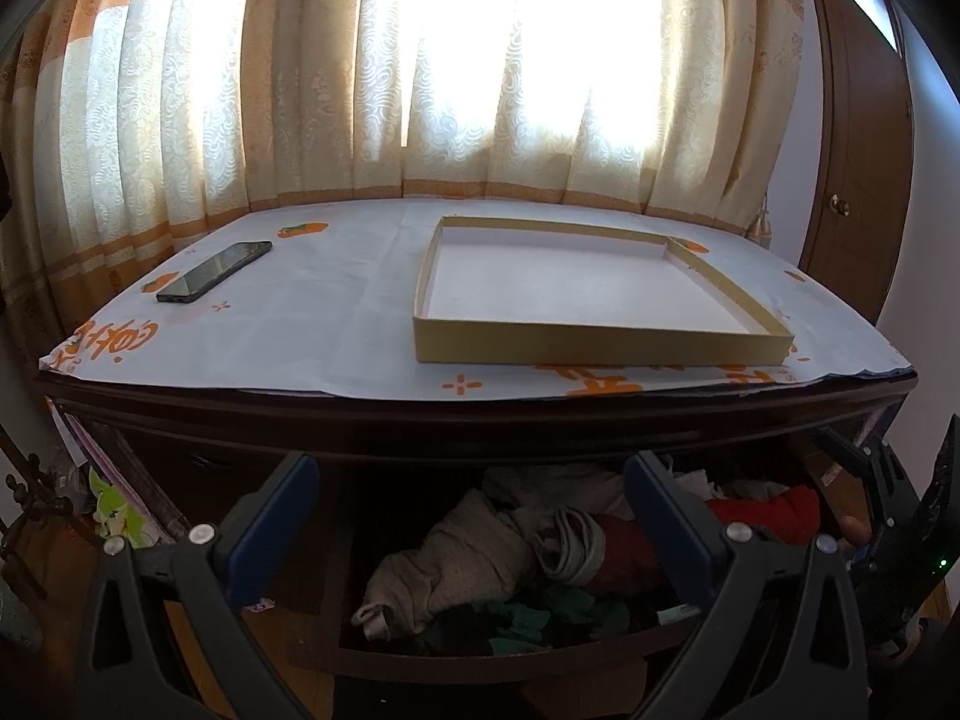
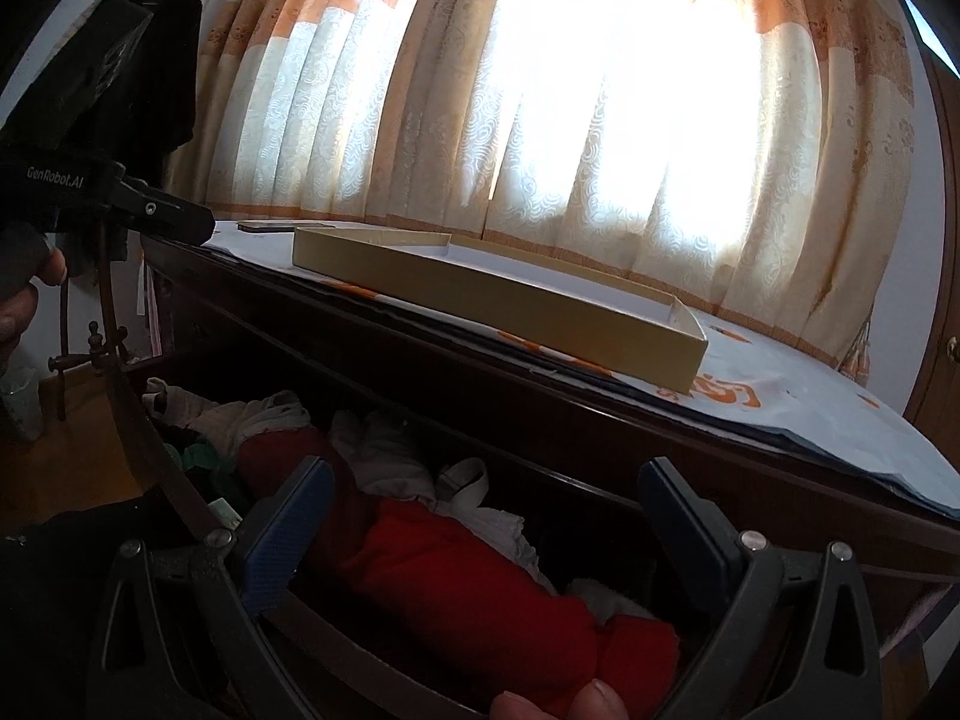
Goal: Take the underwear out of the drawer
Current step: 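Move both tools over the clothes inside the drawer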
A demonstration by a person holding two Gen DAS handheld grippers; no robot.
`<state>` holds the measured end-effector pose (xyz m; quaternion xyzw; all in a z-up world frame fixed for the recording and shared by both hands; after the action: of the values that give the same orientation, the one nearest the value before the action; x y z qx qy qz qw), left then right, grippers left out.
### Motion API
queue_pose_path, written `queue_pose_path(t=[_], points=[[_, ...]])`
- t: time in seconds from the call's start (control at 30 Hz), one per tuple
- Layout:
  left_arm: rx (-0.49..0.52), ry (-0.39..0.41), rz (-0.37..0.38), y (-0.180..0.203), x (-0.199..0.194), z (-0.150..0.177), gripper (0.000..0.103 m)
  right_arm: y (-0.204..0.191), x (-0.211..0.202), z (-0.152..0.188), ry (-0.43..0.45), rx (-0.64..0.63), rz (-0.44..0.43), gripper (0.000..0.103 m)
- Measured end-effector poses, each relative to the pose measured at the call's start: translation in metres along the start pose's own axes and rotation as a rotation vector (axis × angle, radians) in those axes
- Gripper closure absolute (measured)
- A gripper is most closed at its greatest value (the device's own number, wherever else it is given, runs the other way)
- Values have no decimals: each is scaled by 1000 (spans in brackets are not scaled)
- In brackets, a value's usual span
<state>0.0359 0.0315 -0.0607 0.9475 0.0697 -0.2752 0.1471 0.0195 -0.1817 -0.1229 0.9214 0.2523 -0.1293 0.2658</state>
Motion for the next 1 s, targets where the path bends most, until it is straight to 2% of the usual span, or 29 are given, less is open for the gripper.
queue_pose_path(t=[0.77, 1.0], points=[[-23, 1, -25, -11, -2, -11, 0, 2, -5, 2, -87, 19, -7, 1], [-31, 5, -32, -15, -2, -13, 0, 12, -9, 3, -103, 72, -16, 1]])
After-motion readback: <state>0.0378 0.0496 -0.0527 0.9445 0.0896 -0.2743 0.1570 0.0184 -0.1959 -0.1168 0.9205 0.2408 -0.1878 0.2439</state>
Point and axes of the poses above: each gripper's, at about its wrist camera, not at the fingertips, and x roughly the way its jaws point, y to its right, z to its underside, the point moved 1 cm from there along x, roughly the way its jaws point, and after that the axes turned 13 degrees about -x, right-handed, at the moved point
